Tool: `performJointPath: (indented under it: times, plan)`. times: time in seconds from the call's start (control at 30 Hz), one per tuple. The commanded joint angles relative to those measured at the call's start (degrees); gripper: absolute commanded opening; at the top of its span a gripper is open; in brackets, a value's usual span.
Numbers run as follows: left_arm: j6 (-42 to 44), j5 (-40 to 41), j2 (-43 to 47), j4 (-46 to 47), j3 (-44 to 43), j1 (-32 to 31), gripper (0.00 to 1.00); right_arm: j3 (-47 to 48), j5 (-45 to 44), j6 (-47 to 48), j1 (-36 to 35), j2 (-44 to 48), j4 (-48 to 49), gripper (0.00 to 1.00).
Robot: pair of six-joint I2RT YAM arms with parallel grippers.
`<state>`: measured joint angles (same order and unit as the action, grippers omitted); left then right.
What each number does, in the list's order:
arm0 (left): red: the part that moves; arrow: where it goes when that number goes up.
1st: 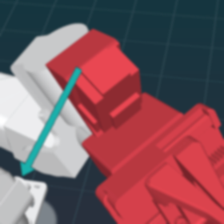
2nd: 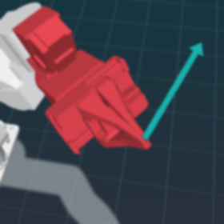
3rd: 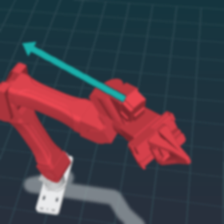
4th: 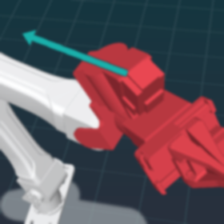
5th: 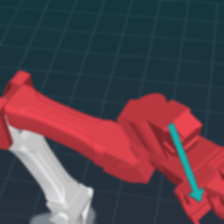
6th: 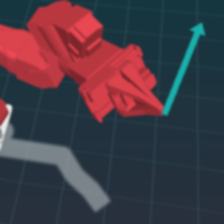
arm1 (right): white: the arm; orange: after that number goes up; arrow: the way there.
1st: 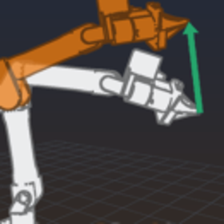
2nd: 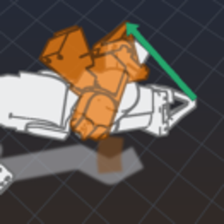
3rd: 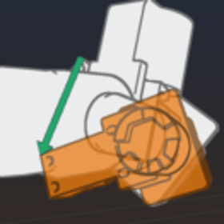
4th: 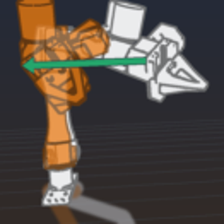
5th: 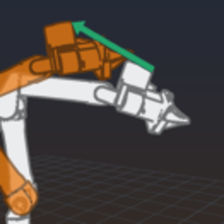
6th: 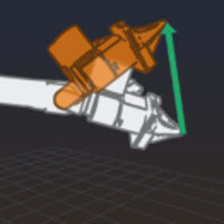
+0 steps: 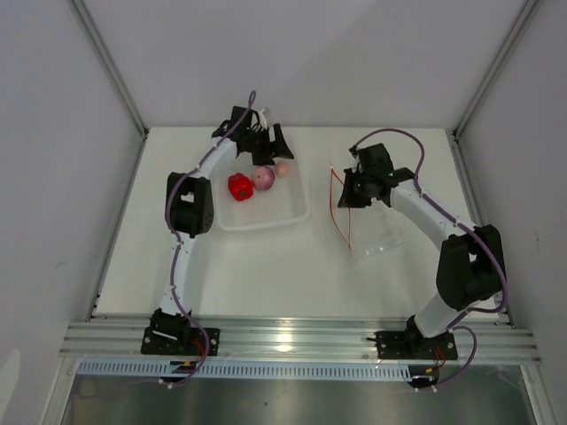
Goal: Place the food in the zip-top bag and seal the zipper
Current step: Pick up the fake food from the bin.
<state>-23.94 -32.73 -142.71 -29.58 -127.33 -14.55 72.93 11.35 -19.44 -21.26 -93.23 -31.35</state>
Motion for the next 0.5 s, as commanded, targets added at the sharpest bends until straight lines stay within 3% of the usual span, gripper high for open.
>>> performJointPath:
  times: [0.0, 0.47]
  plan:
    - [-1.7, 0.8, -0.4, -2.5, -2.7, 0.6, 0.88, -0.2, -0.5, 0.5, 0.1, 1.6, 1.8, 0.0]
    - [0.8, 4.1, 0.0, -6.5, -2.4, -0.7, 0.87, -0.6, -0.8, 0.2, 0.0, 1.7, 2.1, 0.0]
